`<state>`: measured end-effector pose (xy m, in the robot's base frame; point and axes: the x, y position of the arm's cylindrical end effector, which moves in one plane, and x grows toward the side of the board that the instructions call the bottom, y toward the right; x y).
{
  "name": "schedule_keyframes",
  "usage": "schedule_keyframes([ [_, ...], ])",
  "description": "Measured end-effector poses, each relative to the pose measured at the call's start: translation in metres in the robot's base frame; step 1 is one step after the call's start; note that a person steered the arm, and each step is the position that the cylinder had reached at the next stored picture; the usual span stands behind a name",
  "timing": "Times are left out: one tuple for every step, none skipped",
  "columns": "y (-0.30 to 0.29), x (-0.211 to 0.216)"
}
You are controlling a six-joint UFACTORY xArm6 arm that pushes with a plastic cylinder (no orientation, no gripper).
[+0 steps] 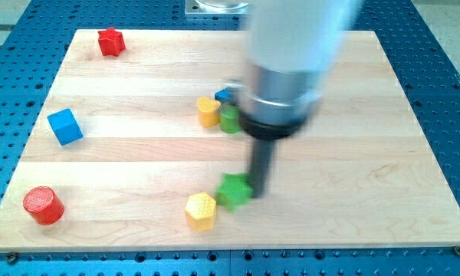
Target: Push the hexagon to the bottom left side of the board
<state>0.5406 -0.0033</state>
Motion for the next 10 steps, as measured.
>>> schedule_keyframes([
  [0.029,0.006],
  [-0.003,0.015],
  [-0.025,0.036],
  [0.026,0.06],
  [0.023,0.077],
  [-0.009,0.078],
  [-0.082,0.058],
  [-0.114,0.019],
  [-0.093,-0.002],
  [-0.067,0.017],
])
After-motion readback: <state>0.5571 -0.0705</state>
